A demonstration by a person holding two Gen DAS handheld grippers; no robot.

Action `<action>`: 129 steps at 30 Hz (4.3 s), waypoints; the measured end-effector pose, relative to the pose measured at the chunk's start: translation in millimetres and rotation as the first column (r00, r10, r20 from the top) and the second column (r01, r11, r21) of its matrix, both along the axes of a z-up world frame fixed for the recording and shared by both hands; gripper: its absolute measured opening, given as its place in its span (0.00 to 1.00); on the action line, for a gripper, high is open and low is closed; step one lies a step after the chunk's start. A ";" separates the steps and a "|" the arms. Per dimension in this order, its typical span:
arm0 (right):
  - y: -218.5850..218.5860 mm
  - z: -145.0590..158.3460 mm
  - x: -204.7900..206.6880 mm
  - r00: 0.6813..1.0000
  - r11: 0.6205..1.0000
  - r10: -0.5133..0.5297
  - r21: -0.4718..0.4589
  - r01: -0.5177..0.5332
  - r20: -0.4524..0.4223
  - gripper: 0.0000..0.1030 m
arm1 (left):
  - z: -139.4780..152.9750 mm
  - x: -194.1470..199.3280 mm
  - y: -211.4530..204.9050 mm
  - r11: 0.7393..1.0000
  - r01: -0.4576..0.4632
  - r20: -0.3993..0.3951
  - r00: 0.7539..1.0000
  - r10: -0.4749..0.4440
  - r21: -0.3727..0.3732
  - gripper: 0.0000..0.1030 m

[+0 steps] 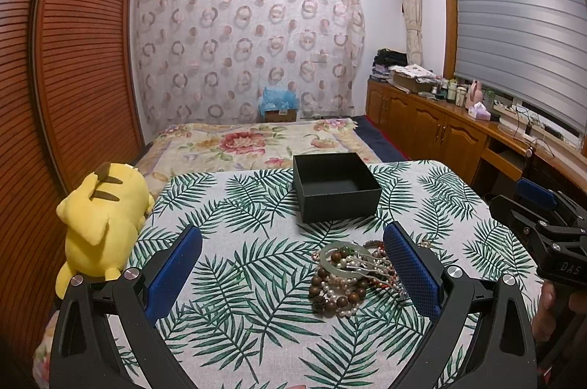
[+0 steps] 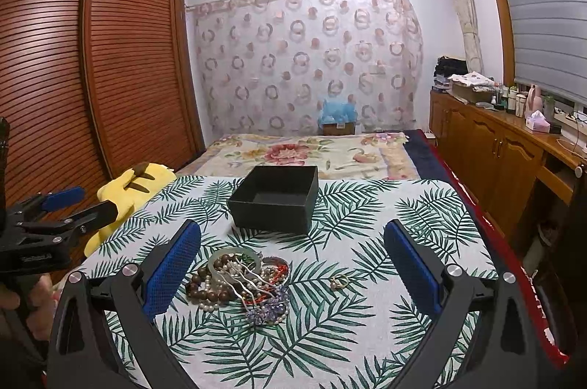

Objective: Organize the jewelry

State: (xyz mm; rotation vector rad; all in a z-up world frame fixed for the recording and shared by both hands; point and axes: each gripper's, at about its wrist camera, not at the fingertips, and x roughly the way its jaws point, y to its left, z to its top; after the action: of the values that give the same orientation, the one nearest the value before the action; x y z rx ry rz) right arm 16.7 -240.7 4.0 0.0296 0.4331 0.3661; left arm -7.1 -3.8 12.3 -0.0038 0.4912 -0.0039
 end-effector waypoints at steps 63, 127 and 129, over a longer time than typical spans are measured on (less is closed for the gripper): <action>56.2 -124.6 86.7 0.846 0.917 0.326 -0.077 -0.392 -0.422 0.84 | -91.1 60.4 27.6 0.982 0.177 -0.317 0.930 -0.187 -0.061 0.93; 18.7 -84.4 92.7 0.903 0.930 0.303 -0.111 -0.349 -0.303 0.58 | -110.8 151.7 -5.1 0.941 0.271 -0.389 0.860 -0.331 -0.201 0.17; 18.7 -84.3 92.7 0.904 0.931 0.303 -0.109 -0.349 -0.303 0.58 | -115.3 157.2 -8.6 0.948 0.267 -0.422 0.850 -0.317 -0.174 0.17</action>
State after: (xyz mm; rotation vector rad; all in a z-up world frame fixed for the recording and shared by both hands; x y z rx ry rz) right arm 109.4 -222.0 -80.3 -0.1532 0.7536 0.6623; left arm 150.1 -12.5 -103.0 -0.0380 0.9498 -0.3384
